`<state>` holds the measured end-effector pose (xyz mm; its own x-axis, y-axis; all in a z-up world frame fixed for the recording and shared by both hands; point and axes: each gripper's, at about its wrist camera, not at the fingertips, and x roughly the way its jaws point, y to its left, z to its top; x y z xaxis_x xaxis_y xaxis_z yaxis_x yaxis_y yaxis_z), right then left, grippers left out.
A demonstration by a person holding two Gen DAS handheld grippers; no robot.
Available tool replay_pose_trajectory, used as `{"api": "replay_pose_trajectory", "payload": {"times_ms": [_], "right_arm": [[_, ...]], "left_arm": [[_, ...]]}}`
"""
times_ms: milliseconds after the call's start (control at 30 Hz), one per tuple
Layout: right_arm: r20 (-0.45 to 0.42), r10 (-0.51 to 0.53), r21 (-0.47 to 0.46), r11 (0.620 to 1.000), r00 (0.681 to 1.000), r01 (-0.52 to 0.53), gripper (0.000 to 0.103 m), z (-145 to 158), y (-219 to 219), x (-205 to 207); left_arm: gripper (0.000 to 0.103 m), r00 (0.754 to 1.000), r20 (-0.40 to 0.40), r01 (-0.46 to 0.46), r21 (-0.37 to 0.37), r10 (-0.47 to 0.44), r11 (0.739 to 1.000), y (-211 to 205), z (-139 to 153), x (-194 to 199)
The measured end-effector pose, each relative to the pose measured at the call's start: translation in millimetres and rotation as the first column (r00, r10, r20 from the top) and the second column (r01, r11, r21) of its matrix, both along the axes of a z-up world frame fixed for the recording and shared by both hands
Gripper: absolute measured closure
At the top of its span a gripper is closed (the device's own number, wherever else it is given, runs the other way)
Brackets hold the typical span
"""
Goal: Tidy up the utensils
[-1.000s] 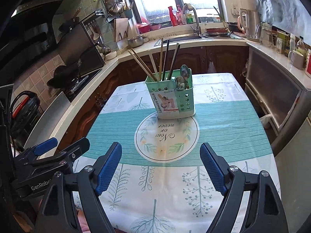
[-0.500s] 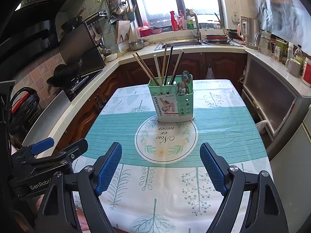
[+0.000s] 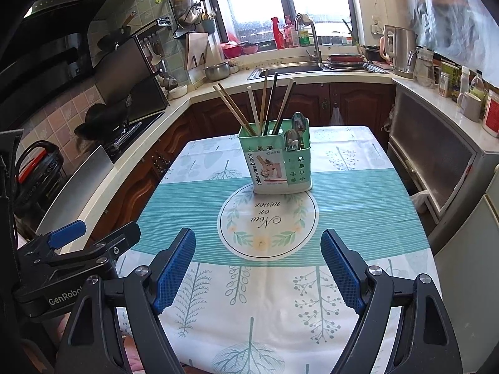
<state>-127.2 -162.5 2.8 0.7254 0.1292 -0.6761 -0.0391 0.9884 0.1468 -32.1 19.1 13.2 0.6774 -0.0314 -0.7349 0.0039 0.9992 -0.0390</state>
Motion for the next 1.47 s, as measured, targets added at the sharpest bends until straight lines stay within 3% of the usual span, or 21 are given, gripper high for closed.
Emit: {"api": "replay_pose_trajectory", "payload": {"times_ms": [1467], "right_arm": [[-0.051,0.002,-0.003,1.000,0.999,-0.002,0.019,-27,4,13]], "left_arm": [[0.001,0.998,-0.056,-0.003,0.004,0.003,1.000,13,-15,6]]}}
